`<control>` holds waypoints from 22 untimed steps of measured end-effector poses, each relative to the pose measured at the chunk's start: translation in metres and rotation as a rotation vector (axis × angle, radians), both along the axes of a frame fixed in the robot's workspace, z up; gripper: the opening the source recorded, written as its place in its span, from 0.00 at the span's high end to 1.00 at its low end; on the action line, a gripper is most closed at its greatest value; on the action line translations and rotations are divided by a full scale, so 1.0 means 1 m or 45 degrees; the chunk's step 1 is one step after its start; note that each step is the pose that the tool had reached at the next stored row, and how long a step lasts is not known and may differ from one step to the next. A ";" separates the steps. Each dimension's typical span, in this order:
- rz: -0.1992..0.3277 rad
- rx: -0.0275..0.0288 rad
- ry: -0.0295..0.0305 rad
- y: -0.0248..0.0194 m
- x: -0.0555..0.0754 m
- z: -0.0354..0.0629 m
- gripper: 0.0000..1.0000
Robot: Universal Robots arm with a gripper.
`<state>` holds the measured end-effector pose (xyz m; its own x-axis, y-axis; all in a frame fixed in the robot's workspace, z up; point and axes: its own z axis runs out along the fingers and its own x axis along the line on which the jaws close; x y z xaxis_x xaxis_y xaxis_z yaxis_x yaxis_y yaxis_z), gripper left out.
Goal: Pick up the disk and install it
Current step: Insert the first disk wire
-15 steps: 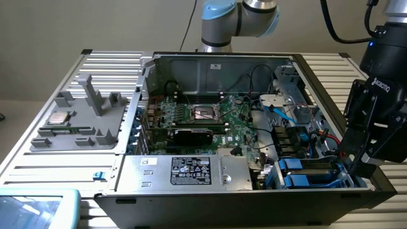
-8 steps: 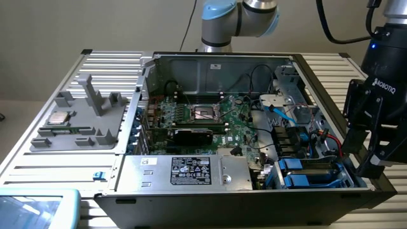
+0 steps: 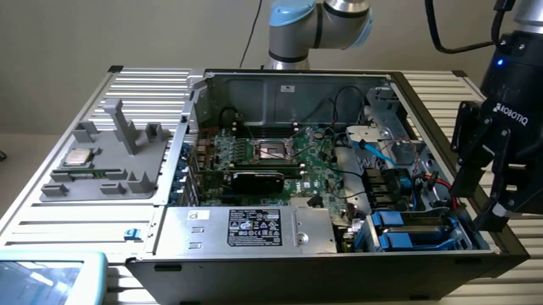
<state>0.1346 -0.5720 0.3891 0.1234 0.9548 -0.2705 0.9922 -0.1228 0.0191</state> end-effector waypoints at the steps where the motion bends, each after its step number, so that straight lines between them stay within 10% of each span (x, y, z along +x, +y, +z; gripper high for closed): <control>1: 0.008 0.0182 0.0110 0.0000 0.000 0.0001 0.43; 5: 0.041 0.0915 0.0547 0.0000 0.000 0.0000 0.43; 7: 0.064 0.1151 0.0722 0.0000 0.000 0.0000 0.43; 10: 0.113 0.1180 0.0916 0.0000 0.000 0.0001 0.43; 16: 0.237 0.1177 0.1069 0.0000 0.000 0.0001 0.43; 22: 0.339 0.1558 0.1329 0.0000 0.000 0.0000 0.43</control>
